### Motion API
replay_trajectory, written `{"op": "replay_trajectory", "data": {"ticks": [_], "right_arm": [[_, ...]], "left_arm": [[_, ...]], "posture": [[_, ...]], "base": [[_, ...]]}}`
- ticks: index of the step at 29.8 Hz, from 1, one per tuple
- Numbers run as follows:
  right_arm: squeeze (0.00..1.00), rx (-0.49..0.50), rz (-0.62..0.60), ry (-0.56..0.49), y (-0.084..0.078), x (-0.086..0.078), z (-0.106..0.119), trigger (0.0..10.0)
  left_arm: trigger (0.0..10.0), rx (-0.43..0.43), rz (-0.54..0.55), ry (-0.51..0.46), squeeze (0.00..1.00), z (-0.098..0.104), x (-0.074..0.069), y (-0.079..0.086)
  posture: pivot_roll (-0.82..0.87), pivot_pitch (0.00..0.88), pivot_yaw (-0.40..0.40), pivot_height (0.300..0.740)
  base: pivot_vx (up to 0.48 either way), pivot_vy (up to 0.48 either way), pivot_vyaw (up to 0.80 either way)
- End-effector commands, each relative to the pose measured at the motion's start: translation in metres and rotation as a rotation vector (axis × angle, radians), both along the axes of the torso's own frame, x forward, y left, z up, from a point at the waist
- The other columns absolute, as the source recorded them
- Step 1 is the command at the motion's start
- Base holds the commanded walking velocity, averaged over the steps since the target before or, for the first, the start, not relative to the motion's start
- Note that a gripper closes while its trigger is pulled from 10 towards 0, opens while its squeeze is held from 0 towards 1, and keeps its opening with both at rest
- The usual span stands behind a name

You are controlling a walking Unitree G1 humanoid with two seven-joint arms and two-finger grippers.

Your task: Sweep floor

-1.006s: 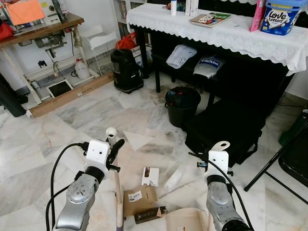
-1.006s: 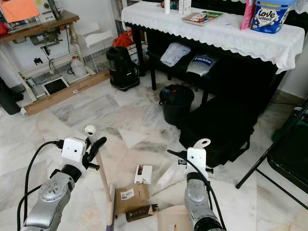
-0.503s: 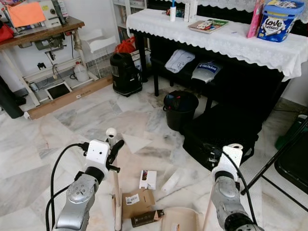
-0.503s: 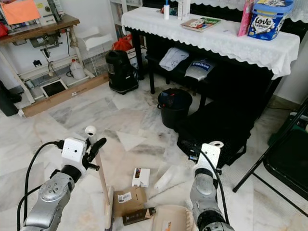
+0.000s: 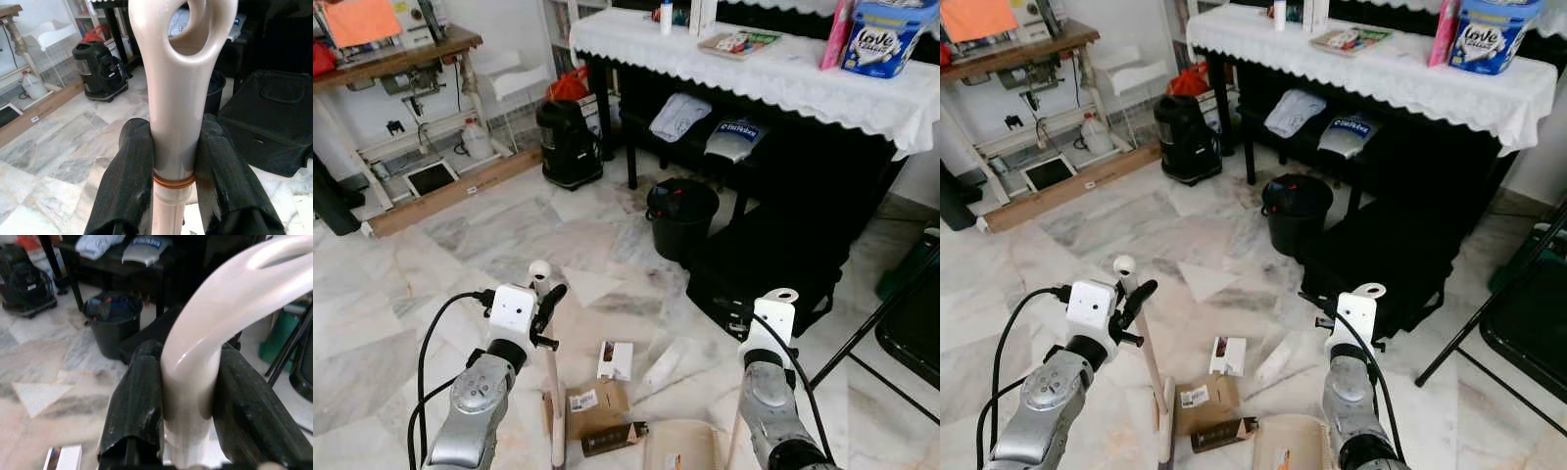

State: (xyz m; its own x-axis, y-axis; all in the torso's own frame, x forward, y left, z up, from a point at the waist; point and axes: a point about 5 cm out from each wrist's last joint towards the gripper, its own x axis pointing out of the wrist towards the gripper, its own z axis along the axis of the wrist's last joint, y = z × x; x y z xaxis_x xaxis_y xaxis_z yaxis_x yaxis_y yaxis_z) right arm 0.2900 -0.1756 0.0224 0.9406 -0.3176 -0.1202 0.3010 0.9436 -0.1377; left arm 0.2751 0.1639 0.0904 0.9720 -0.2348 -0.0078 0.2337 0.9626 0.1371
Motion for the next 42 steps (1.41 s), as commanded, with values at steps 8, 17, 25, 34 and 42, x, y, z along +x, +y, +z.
{"op": "replay_trajectory", "data": {"ticks": [8,17,25,34,42], "right_arm": [[0.00,-0.051,0.025,-0.134,0.005,0.006,0.020,10.0],[0.00,-0.183,0.181,-0.274,0.021,0.016,0.046,10.0],[0.00,-0.144,0.229,-0.152,0.031,0.003,0.018,10.0],[0.00,-0.138,0.218,-0.106,0.031,-0.009,0.005,10.0],[0.00,-0.194,0.115,-0.284,0.006,0.004,0.038,10.0]], "left_arm": [[10.0,-0.005,0.015,-0.057,0.00,0.011,0.003,0.003],[10.0,-0.008,0.013,-0.059,0.00,0.011,0.002,0.001],[10.0,-0.003,0.012,-0.064,0.00,0.014,0.003,0.002],[10.0,0.003,0.010,-0.065,0.00,0.015,0.003,0.004],[10.0,-0.005,0.003,-0.070,0.00,0.016,0.005,0.001]], "posture": [[0.10,0.021,0.107,0.740],[0.09,0.012,0.106,0.740],[0.11,0.019,0.111,0.740],[0.11,0.029,0.121,0.740],[0.10,0.031,0.124,0.740]], "base": [[0.000,0.000,0.00],[0.000,0.000,0.00],[0.000,0.000,0.00],[0.000,0.000,0.00],[0.000,0.000,0.00]]}}
